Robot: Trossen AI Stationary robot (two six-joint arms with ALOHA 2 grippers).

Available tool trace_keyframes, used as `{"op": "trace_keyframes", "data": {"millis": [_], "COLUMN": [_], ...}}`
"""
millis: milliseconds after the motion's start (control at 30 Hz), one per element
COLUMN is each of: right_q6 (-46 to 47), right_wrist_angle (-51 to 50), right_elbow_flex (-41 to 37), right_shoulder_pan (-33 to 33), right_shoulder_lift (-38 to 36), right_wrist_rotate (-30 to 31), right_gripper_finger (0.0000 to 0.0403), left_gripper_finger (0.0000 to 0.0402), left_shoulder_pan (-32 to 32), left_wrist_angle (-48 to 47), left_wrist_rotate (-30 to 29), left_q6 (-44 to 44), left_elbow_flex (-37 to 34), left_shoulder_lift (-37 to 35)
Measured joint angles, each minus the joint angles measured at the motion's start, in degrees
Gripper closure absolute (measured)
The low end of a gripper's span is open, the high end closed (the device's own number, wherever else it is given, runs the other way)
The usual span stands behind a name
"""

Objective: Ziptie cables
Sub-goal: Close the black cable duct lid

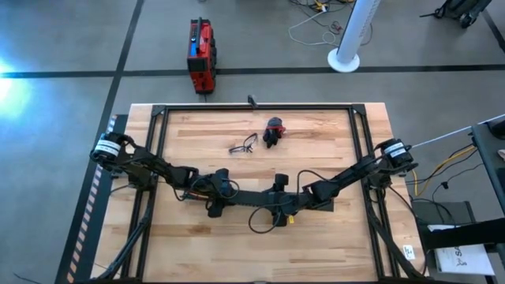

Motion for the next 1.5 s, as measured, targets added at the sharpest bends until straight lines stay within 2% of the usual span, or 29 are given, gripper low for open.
{"op": "trace_keyframes", "data": {"millis": [500,767,1267,1500], "right_q6": [1.9,4.1,5.9,5.9], "right_wrist_angle": [0.9,-0.2,-0.6,-0.3], "right_elbow_flex": [0.1,0.1,0.1,0.2], "right_shoulder_pan": [-0.2,-2.4,-6.8,-7.1], "right_shoulder_lift": [2.1,1.9,1.7,1.8], "right_wrist_rotate": [0.0,-2.0,-12.9,-14.8], "right_gripper_finger": [0.0183,0.0183,0.0183,0.0183], "left_gripper_finger": [0.0177,0.0179,0.0185,0.0178], "left_shoulder_pan": [0.0,-0.6,-1.9,-2.0], "left_wrist_angle": [-0.3,-0.4,-1.3,-1.3], "left_wrist_rotate": [-0.3,-1.3,-3.9,-4.5], "left_q6": [0.2,0.8,2.2,2.1], "left_elbow_flex": [0.0,0.0,0.0,0.0], "left_shoulder_lift": [0.0,0.0,0.0,0.0]}}
